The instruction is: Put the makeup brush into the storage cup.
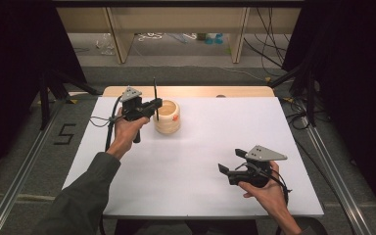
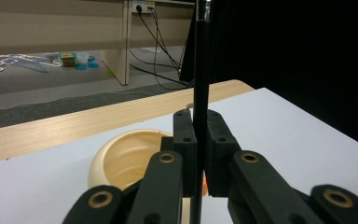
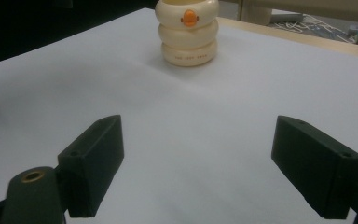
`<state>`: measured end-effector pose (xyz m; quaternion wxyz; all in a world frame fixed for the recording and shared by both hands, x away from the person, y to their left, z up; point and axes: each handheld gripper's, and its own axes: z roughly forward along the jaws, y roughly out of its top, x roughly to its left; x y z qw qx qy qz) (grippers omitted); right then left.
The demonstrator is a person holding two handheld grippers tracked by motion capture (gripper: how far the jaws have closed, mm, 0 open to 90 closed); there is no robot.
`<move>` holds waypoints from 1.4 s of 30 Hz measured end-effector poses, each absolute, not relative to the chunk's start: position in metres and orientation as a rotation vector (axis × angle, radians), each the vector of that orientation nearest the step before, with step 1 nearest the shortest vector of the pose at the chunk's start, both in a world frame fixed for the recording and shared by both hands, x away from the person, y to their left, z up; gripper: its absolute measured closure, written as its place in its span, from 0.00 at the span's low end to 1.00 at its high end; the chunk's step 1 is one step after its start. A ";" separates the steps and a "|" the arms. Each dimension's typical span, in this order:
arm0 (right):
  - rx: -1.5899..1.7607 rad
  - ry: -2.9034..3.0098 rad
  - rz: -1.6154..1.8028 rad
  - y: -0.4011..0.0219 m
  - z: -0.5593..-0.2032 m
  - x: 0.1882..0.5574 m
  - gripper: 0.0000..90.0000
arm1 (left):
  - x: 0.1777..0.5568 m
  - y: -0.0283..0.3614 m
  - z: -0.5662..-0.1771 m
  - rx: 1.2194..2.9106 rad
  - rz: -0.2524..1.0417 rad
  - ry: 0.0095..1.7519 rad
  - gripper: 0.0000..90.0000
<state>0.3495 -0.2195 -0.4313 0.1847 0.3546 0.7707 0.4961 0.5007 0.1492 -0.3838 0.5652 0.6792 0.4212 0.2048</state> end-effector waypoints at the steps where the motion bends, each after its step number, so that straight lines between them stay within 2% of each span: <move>1: 1.001 2.174 1.397 -0.220 -0.431 0.349 0.20 | 0.503 0.149 -0.383 1.600 0.487 0.986 0.94; 30: 0.992 2.182 1.404 -0.219 -0.433 0.350 0.20 | 0.538 0.132 -0.383 1.581 0.543 1.026 0.94; 42: 1.007 2.195 1.407 -0.218 -0.433 0.350 0.20 | 0.547 0.127 -0.397 1.606 0.562 1.057 0.94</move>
